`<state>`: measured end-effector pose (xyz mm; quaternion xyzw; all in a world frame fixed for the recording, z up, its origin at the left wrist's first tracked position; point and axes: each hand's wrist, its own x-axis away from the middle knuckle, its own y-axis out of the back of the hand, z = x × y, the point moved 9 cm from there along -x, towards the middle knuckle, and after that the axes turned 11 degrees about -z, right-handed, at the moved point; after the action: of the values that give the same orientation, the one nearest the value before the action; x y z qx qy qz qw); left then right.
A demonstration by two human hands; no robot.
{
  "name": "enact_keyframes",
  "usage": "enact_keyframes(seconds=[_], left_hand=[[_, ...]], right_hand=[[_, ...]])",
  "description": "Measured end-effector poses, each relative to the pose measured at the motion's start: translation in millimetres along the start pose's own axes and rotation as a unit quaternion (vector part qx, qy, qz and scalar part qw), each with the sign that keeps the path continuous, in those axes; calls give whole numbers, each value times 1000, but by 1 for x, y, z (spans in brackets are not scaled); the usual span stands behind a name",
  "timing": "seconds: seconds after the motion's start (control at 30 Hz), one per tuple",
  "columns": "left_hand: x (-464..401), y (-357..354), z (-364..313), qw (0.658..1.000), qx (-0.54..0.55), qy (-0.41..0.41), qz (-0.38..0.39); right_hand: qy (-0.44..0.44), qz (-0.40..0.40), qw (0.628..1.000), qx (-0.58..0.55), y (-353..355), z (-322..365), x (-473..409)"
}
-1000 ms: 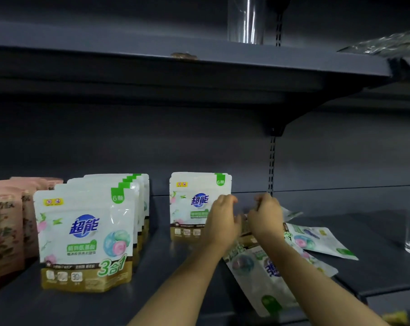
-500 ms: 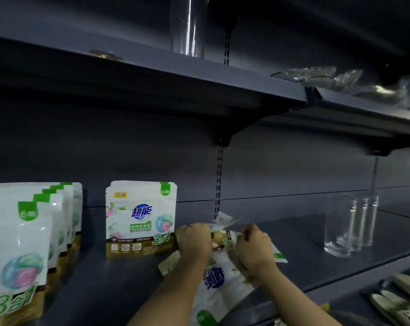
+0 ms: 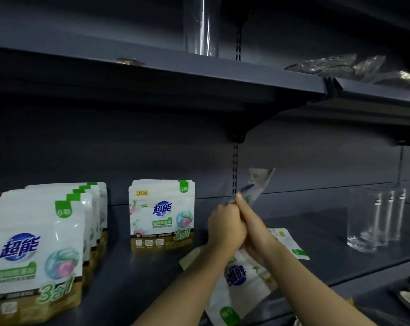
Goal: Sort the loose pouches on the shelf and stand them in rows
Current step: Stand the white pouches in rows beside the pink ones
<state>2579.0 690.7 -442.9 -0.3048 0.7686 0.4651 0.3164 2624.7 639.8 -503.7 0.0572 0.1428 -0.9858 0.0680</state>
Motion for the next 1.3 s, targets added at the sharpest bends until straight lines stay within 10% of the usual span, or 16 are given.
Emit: enact_keyframes(seconds=[0.17, 0.3, 0.5, 0.83, 1.3], left_hand=[[10, 9, 23, 939, 330, 87, 50], [4, 38, 73, 940, 284, 170, -80], [9, 34, 104, 879, 406, 246, 31], [34, 85, 157, 932, 261, 210, -135], [70, 66, 199, 953, 125, 256, -107]], right_hand=[[52, -22, 994, -97, 14, 23, 6], [62, -54, 995, -49, 17, 30, 10], [49, 48, 998, -2, -13, 24, 12], [173, -54, 937, 298, -61, 8, 1], [123, 32, 881, 455, -86, -51, 1]])
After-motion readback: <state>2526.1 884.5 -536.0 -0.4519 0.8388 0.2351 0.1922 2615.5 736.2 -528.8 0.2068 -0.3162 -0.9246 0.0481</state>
